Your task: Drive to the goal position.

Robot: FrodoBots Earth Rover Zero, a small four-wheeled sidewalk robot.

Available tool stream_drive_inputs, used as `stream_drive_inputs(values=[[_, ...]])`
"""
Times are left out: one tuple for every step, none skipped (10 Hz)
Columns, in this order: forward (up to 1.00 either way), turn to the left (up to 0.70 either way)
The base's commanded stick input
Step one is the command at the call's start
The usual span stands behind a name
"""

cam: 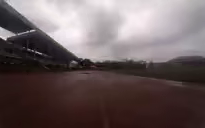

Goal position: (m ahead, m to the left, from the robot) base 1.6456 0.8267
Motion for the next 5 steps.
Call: stream_drive_inputs(values=[[0.5,0.0],[0.5,0.0],[0.5,0.0],[0.5,0.0],[0.5,0.0]])
